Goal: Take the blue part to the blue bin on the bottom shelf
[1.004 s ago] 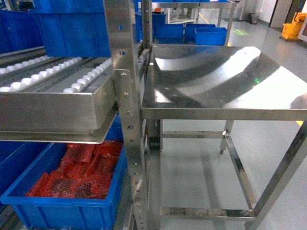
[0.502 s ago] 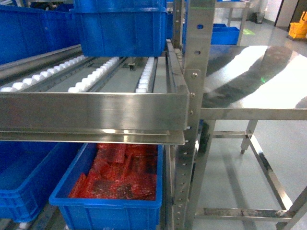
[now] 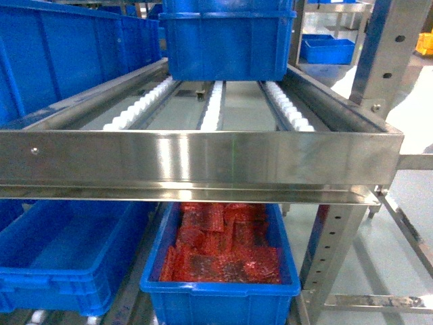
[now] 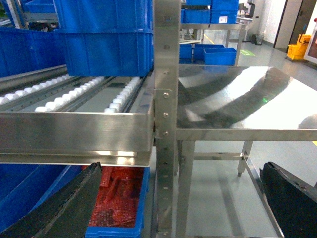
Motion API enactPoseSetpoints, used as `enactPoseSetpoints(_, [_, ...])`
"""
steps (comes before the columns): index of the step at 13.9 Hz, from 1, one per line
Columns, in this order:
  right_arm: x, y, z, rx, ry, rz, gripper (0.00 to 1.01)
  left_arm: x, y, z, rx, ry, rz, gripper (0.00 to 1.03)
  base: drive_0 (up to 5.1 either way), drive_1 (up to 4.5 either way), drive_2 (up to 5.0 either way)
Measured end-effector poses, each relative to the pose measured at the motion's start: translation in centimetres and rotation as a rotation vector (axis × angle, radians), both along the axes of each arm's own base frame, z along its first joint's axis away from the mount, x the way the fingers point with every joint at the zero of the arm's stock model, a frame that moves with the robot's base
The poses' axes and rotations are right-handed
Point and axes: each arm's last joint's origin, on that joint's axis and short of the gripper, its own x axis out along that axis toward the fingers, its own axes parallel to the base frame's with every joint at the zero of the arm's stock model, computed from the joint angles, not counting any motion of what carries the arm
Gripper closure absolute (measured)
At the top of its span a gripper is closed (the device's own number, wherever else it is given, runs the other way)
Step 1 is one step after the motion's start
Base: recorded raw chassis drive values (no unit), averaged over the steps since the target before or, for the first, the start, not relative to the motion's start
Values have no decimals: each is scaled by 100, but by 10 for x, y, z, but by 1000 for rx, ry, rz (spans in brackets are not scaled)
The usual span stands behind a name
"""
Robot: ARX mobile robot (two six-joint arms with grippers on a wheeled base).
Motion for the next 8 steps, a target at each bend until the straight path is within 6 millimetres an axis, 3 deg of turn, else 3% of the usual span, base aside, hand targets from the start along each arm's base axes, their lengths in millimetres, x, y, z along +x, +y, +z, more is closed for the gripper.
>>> enactPoseSetpoints(8, [0,0,0,0,0,0,3,0,0,0,-1,-2,0,60,-502,243,243])
